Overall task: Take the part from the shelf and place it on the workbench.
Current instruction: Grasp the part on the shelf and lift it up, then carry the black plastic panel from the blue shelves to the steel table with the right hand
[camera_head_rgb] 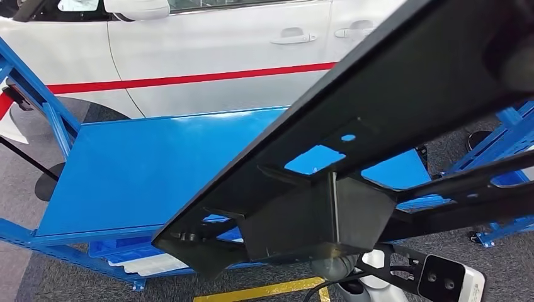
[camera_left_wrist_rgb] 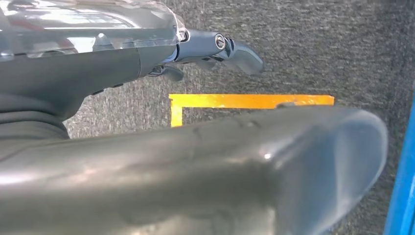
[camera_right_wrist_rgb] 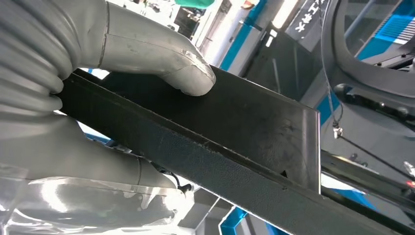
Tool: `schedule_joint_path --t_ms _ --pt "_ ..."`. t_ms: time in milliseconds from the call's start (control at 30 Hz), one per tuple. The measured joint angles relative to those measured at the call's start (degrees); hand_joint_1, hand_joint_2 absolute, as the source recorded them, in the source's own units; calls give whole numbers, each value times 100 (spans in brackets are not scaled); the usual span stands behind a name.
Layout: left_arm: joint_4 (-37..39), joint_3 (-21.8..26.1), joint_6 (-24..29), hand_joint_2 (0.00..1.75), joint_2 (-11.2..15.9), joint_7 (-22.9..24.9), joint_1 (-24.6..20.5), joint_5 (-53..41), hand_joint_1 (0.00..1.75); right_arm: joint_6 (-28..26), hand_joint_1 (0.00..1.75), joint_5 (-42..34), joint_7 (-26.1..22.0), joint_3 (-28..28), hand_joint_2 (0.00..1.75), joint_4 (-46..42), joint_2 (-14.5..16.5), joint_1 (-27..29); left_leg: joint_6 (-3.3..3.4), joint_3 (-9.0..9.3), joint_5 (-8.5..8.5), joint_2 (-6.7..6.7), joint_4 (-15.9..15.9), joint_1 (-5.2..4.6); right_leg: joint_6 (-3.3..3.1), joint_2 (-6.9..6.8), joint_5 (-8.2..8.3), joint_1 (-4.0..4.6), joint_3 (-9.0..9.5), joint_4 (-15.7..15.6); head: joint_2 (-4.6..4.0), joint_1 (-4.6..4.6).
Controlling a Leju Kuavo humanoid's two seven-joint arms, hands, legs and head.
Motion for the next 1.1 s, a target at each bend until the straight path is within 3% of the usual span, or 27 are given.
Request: schedule_joint_path --t_ms 67,100,200,233,267,367,400,433,500,533,567,600,633,700,767,800,867,900,967,1033,1100 --pt "0 0 1 0 16 20 1 0 0 -22 169 5 -1 28 175 -14 -13 34 -17 -112 -237 0 496 1 -5 -5 64 16 -86 9 0 0" --pt "0 0 3 0 22 44 1 0 0 -45 169 10 -1 37 175 -25 -21 56 -15 -15 -194 1 429 1 2 -5 98 20 -133 19 0 0" --pt "0 0 31 0 44 190 -14 18 0 -89 169 51 -4 38 175 -105 -34 166 36 728 194 -2 -729 -13 56 -2 197 30 -252 63 0 0" --pt "0 1 48 0 52 248 -20 33 0 -65 169 78 -7 30 175 -136 -36 210 64 885 272 -5 -1011 -27 87 -2 229 34 -274 73 0 0" --pt "0 3 68 0 60 308 -21 49 0 -20 169 111 -9 18 175 -157 -36 253 93 944 305 -10 -1143 -44 120 -2 264 36 -285 76 0 1" --pt "0 28 156 0 79 511 2 82 0 140 169 227 -13 -55 175 -188 -36 378 192 868 439 0 -1151 -54 219 6 351 26 -304 51 0 2" --pt "0 36 180 0 86 591 5 88 0 165 169 248 -13 -89 175 -199 -35 401 232 826 502 14 -1161 -44 247 9 258 20 -345 110 0 2" --pt "-1 42 197 0 94 669 6 90 0 168 169 251 -14 -120 175 -207 -34 409 268 766 573 30 -1173 -30 272 12 49 13 -419 282 0 2" --pt "-2 45 218 0 117 818 11 74 0 106 169 215 -14 -158 175 -213 -44 393 311 613 701 52 -1171 -26 311 10 -567 -9 -623 949 0 2" --pt "-2 46 224 0 131 878 16 64 0 48 169 180 -14 -163 175 -208 -61 373 314 525 762 59 -1165 -27 328 10 -797 -17 -702 1337 0 2" --pt "-2 47 225 0 142 924 20 54 0 -16 169 144 -14 -163 175 -201 -88 345 308 437 820 64 -1156 -28 340 9 -891 -21 -722 1616 0 2" --pt "-2 48 216 0 152 952 24 46 0 -89 169 114 -14 -155 175 -190 -122 306 299 352 875 68 -1146 -29 344 8 -858 -24 -659 1729 0 2" --pt "-2 48 202 0 160 962 27 31 0 -170 169 93 -14 -131 175 -178 -161 256 286 272 926 70 -1134 -29 339 7 -731 -25 -489 1626 0 2" --pt "-2 48 156 0 168 952 32 -17 0 -356 169 75 -14 -40 175 -160 -232 144 247 142 1014 69 -1103 -34 300 9 -523 -19 118 889 0 2" --pt "-2 46 108 0 176 937 34 -70 0 -496 169 32 -15 59 175 -157 -296 64 188 71 1098 63 -1086 -42 237 18 -549 11 615 151 0 1" --pt "-2 46 91 0 181 933 38 -91 0 -527 169 -1 -15 93 175 -158 -329 46 153 55 1145 61 -1093 -42 209 22 -587 33 703 -15 0 1" --pt "-2 46 93 0 188 926 51 -107 0 -506 169 -68 -15 127 175 -158 -391 37 82 30 1221 54 -1114 -31 134 9 -516 42 670 -80 0 1" --pt "-2 46 108 0 187 927 60 -104 0 -464 169 -97 -14 135 175 -155 -414 35 52 -4 1174 51 -1083 -27 90 -2 -464 34 635 -104 0 0" --pt "-2 46 147 0 185 929 77 -87 0 -370 169 -140 -13 139 175 -137 -438 38 11 -112 839 46 -815 -17 4 -23 -351 13 539 -139 0 -1" --pt "-2 46 171 0 185 931 85 -75 0 -327 169 -157 -12 139 175 -121 -445 42 -3 -186 547 46 -555 -15 -28 -23 -306 23 477 -137 0 -2" --pt "-2 46 173 0 185 931 86 -74 0 -325 169 -158 -12 139 175 -118 -445 42 -4 -195 514 46 -517 -15 -32 -24 -301 24 471 -136 0 -2"
